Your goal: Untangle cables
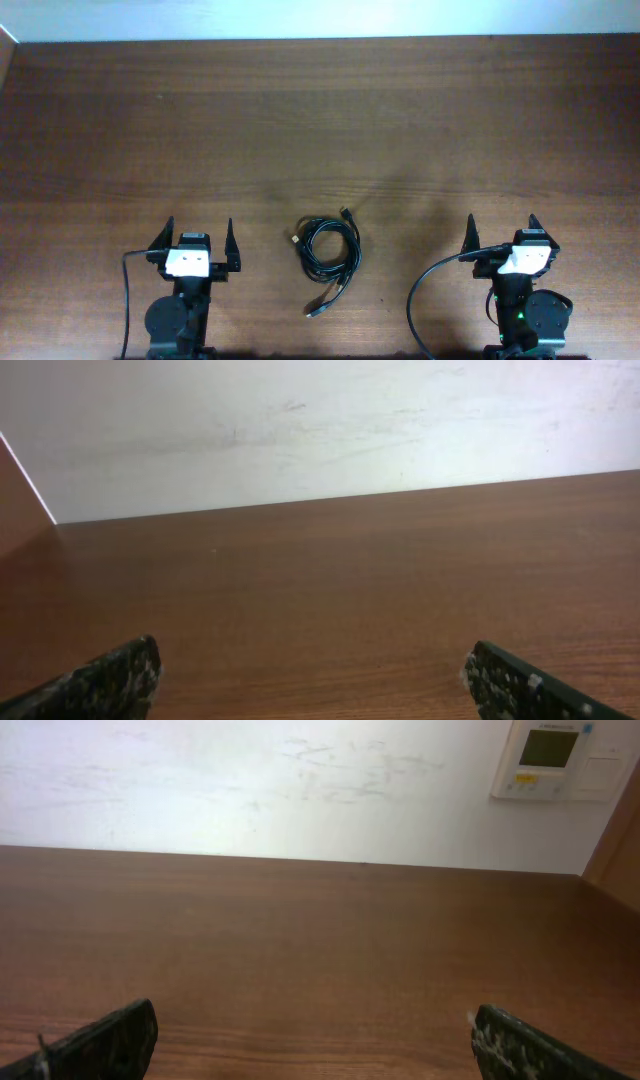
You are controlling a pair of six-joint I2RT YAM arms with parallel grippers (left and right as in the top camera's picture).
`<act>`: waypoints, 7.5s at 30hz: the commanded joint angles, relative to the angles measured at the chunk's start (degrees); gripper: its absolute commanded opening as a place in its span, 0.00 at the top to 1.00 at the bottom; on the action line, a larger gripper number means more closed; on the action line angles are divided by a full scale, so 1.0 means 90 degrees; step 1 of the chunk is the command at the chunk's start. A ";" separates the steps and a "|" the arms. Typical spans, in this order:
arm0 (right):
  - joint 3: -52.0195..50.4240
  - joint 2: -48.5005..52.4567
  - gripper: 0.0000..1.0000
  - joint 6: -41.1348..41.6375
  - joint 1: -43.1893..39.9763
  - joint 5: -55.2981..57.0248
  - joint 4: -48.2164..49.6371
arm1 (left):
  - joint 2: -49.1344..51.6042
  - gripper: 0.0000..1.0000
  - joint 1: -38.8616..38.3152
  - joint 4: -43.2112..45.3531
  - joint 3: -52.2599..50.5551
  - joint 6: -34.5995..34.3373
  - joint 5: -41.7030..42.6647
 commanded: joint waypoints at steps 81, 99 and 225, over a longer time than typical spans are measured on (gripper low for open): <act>-0.0034 -0.0068 0.01 0.0005 -0.0029 0.0032 -0.0046 | 0.0121 0.01 0.0032 0.0049 -0.0002 -0.0063 0.1146; -0.0034 -0.0068 0.01 0.0005 -0.0029 0.0034 -0.0046 | 0.1061 0.01 0.0034 -0.0719 0.0848 0.0243 0.1632; -0.0034 -0.0066 0.01 0.0005 -0.0029 0.0034 -0.0046 | 1.2947 0.01 -0.3912 -0.4823 0.7936 0.2210 0.0444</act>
